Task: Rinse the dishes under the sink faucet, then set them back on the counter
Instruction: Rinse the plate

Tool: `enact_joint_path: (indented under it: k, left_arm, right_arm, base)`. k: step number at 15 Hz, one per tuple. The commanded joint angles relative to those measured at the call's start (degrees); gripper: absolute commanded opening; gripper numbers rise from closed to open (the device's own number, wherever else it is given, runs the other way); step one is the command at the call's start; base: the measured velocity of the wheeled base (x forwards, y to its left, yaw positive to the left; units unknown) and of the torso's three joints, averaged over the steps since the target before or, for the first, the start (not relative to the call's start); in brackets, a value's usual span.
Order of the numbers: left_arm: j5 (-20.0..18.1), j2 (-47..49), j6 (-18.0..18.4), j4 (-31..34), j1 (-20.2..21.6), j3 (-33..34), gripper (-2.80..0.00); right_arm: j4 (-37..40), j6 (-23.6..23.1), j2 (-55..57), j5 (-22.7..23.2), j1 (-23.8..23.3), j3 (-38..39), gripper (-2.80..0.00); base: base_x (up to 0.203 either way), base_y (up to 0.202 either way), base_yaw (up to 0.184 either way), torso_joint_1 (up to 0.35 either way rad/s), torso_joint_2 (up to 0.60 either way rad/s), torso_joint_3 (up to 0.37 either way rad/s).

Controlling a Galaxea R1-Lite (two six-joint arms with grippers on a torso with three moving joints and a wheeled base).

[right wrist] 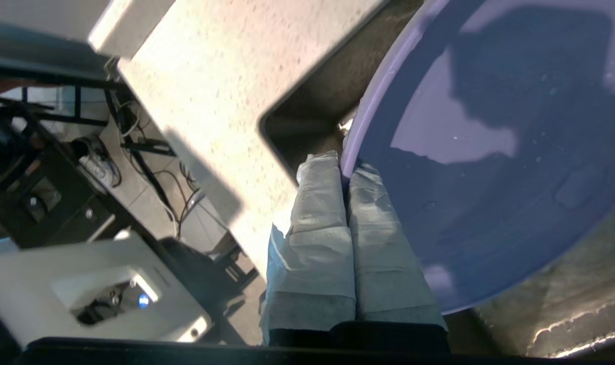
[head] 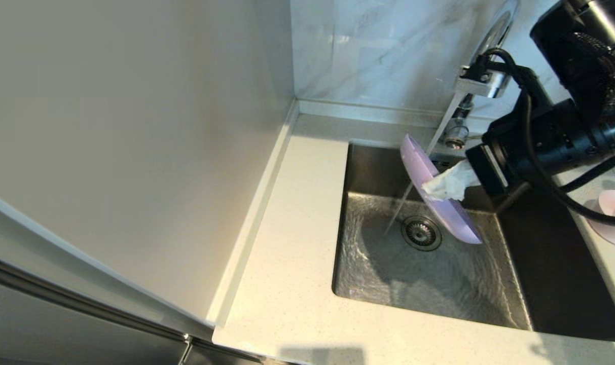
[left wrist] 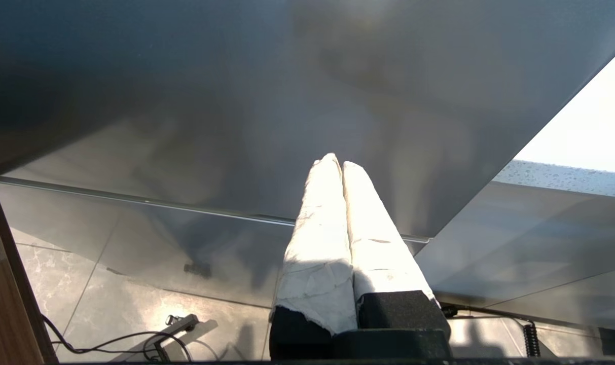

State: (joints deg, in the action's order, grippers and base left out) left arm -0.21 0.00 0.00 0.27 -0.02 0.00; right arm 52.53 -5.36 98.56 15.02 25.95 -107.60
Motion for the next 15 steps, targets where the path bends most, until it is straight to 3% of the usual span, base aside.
enact_joint_path:
  k: [1,3,6,15]
  left_arm:
    - [0.0,0.0,0.0,0.0,0.0,0.0,-2.80]
    - [0.0,0.0,0.0,0.0,0.0,0.0,-2.80]
    - [0.0,0.0,0.0,0.0,0.0,0.0,-2.80]
    - [0.0,0.0,0.0,0.0,0.0,0.0,-2.80]
  right_arm:
    - [-0.2,3.1,6.2,-5.0,1.3,-5.3,-2.80]
    - [-3.6,5.8,7.6,-10.8,1.7,-5.3,-2.80]
    - [-3.8,9.4,7.5,-13.6,1.4,-5.3,-2.80]
    - [-2.0,20.2,1.7,-13.8,-9.6,-5.3,-2.80]
  base:
    - [0.000,0.000,0.000,0.000,0.00,0.000]
    - [0.000,0.000,0.000,0.000,0.00,0.000]
    - [0.000,0.000,0.000,0.000,0.00,0.000]
    - [0.000,0.000,0.000,0.000,0.00,0.000]
